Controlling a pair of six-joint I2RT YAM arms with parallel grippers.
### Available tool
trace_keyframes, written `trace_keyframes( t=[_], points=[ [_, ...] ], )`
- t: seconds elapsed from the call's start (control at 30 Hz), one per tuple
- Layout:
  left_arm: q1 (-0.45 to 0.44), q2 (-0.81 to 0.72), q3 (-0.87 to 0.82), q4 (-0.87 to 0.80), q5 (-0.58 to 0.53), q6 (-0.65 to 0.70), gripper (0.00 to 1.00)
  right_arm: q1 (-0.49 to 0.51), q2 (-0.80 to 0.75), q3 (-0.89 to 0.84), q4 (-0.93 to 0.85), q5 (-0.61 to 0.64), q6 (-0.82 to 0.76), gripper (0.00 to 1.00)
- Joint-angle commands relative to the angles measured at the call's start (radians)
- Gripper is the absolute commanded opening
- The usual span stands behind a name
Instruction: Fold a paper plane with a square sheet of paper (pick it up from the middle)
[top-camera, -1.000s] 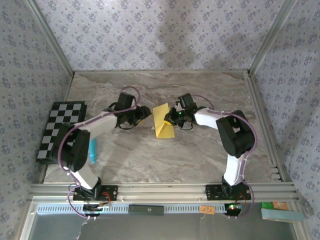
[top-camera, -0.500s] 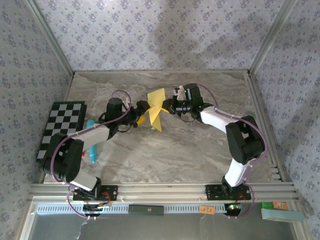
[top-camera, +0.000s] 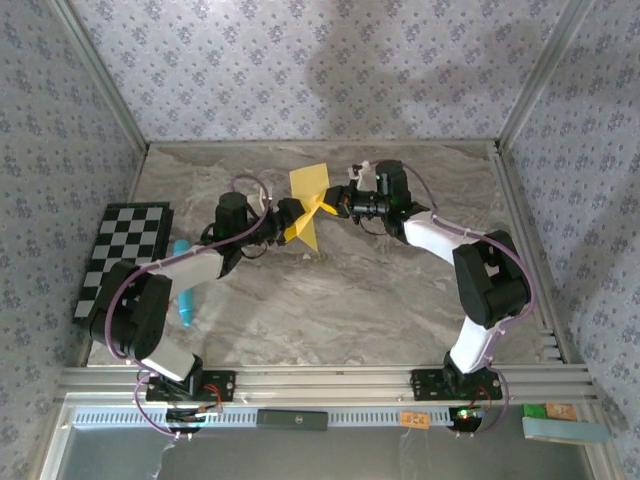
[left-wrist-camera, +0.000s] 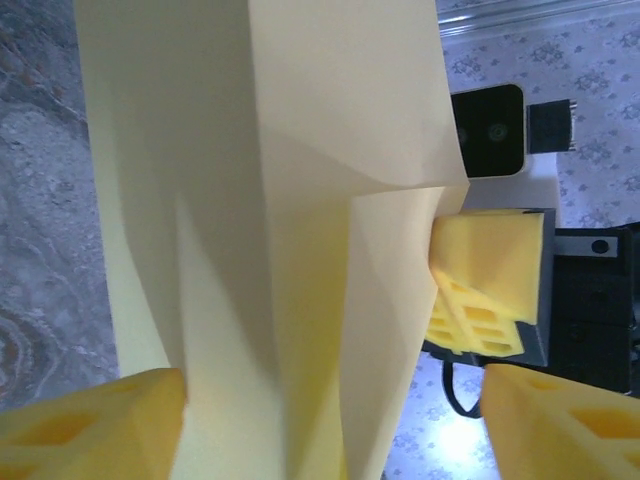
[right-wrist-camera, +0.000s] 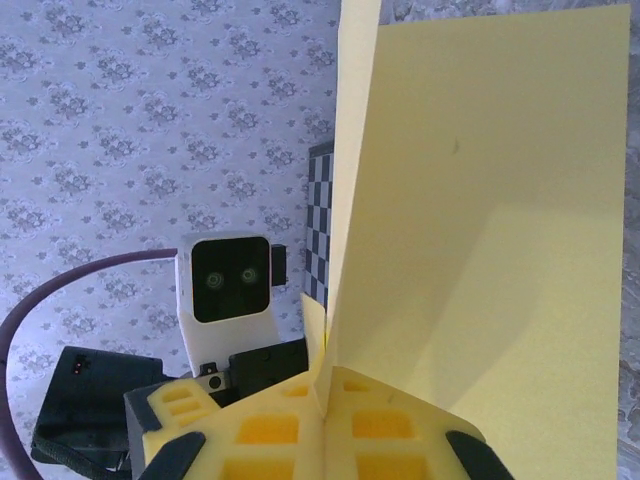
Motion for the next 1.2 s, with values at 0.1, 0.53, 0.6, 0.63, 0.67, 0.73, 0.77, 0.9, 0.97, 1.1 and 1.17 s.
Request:
trace_keyframes(
  t=[0.1, 0.53, 0.6, 0.63, 0.67, 0.73, 0.77, 0.9, 0.97, 1.1, 1.17],
  points=[
    [-0.005, 0.002, 0.036, 0.067, 0.032, -0.001, 0.57, -0.009, -0.014, -0.001, 0.044, -0.035, 0.032, 0.04],
    [-0.002, 0.005, 0.046, 0.032, 0.017, 0.01, 0.16, -0.028, -0.014, -0.033, -0.011, -0.015, 0.004, 0.18],
    [-0.002, 0.001, 0.052, -0.01, 0.003, 0.031, 0.11, -0.038, -0.027, -0.039, -0.063, 0.009, -0.03, 0.27],
    [-0.001, -0.002, 0.058, -0.046, -0.006, 0.05, 0.09, -0.045, -0.036, -0.043, -0.104, 0.026, -0.053, 0.32],
    [0.0, -0.007, 0.063, -0.081, -0.014, 0.07, 0.09, -0.051, -0.047, -0.046, -0.139, 0.046, -0.076, 0.36],
    [0.0, -0.021, 0.079, -0.184, -0.043, 0.136, 0.07, -0.071, -0.075, -0.051, -0.238, 0.098, -0.141, 0.43],
    [-0.001, -0.029, 0.09, -0.247, -0.06, 0.176, 0.07, -0.078, -0.09, -0.05, -0.287, 0.125, -0.173, 0.45],
    [-0.011, -0.08, 0.199, -0.654, -0.246, 0.43, 0.07, -0.111, -0.158, -0.038, -0.48, 0.261, -0.307, 0.55],
    [-0.031, -0.083, 0.278, -0.877, -0.395, 0.547, 0.07, -0.125, -0.191, -0.034, -0.543, 0.329, -0.357, 0.59],
    [-0.084, -0.041, 0.423, -1.177, -0.7, 0.696, 0.07, -0.136, -0.248, -0.027, -0.625, 0.45, -0.442, 0.67],
    [-0.117, -0.001, 0.488, -1.288, -0.851, 0.737, 0.08, -0.135, -0.272, -0.032, -0.636, 0.501, -0.474, 0.7]
  ],
)
